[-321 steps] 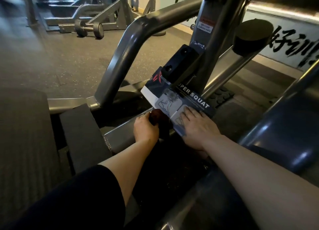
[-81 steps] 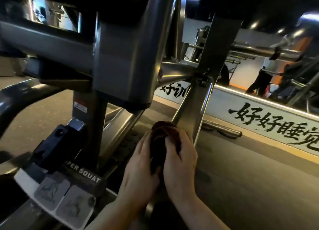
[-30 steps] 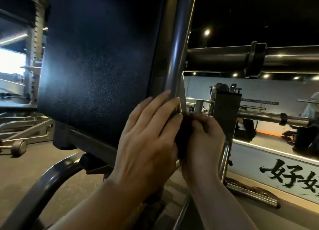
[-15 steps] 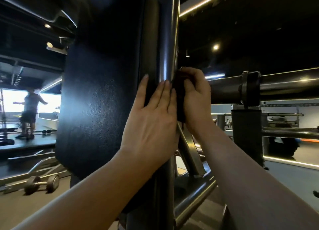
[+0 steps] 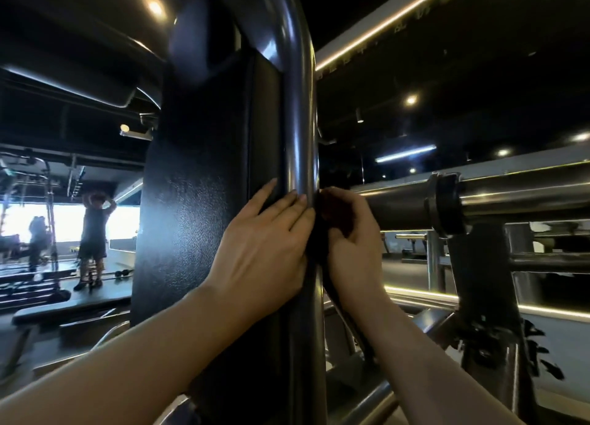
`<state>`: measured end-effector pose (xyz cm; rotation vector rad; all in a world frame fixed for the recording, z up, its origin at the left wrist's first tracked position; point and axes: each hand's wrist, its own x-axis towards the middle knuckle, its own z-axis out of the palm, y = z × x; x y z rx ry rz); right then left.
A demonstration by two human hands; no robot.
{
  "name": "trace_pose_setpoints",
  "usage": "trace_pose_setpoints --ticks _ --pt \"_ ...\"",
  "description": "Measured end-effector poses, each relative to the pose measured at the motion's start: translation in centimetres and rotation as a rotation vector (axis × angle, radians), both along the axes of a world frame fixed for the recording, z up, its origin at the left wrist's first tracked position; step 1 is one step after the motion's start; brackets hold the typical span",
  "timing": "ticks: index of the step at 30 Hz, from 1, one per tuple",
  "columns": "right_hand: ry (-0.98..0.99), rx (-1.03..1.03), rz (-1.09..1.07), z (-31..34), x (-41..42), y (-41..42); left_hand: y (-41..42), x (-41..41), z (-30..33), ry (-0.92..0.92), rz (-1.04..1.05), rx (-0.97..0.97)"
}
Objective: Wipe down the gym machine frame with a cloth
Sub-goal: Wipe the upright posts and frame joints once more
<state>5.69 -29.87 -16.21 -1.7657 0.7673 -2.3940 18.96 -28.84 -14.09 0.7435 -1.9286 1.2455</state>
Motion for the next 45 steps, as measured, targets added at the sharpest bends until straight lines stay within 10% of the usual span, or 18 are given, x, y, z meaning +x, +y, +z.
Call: trace_pose_setpoints --ticks 5,11,14,29,45 --pt "0.116 0.134 -0.251 6.9 -0.1 -0.9 -0.9 -0.5 4.8 -0.1 0.028 -0.08" --pt "0.982 0.713 -1.048 11.1 -2.0 1.6 -0.6 -2.6 10.3 -0.334 0.315 -0.068" --pt "1.107 0.608 -1.213 9.2 -2.5 2.9 -1.7 -2.7 9.6 -0.339 0.375 -0.099" --pt "1.021 0.688 -1.414 7.6 -3.4 2.9 -1.2 -2.2 9.5 -0.339 0.255 0.025" --pt "0.912 0.909 -1.039 8.9 -3.7 3.9 -0.9 -2.7 9.9 -0.344 0.291 0.299"
